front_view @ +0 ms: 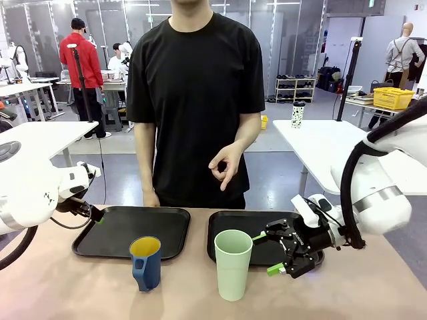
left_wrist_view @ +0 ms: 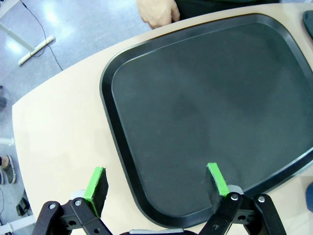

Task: Sort and store the cups by type.
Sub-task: Pick up the Reusable plastic cup.

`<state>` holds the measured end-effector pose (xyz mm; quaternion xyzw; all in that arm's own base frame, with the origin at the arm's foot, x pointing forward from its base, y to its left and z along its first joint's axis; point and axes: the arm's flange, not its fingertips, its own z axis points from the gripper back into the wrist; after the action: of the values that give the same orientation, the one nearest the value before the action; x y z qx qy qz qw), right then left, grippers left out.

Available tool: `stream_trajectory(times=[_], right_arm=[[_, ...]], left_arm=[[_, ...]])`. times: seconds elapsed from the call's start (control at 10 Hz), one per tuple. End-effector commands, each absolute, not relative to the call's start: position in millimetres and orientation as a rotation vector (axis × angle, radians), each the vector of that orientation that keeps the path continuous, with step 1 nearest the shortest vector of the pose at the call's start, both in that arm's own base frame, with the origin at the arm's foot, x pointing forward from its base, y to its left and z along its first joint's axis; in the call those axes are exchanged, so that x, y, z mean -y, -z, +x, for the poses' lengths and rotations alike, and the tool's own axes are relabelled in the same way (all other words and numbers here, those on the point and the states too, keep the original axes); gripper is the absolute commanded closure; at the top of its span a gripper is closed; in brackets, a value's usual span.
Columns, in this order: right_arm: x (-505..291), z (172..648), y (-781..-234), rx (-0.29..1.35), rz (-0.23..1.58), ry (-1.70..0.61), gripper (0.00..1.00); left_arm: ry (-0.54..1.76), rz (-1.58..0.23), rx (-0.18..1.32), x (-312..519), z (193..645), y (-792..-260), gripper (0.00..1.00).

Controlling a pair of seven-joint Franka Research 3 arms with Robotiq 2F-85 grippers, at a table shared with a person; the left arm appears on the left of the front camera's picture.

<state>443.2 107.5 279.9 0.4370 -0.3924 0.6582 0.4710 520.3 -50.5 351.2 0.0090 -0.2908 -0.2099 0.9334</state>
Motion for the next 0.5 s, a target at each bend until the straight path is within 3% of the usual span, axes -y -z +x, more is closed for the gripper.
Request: stream_trajectory(times=[0.0, 0.4], right_arm=[[-108, 449, -251, 0.958, 1.083, -1.664, 0.00], [-127, 462, -241, 0.956, 1.132, -1.696, 0.00]], left_arm=[[0.436, 0.023, 0.596, 51, 520, -353, 0.00], [0.436, 0.023, 0.596, 51, 520, -353, 0.00]])
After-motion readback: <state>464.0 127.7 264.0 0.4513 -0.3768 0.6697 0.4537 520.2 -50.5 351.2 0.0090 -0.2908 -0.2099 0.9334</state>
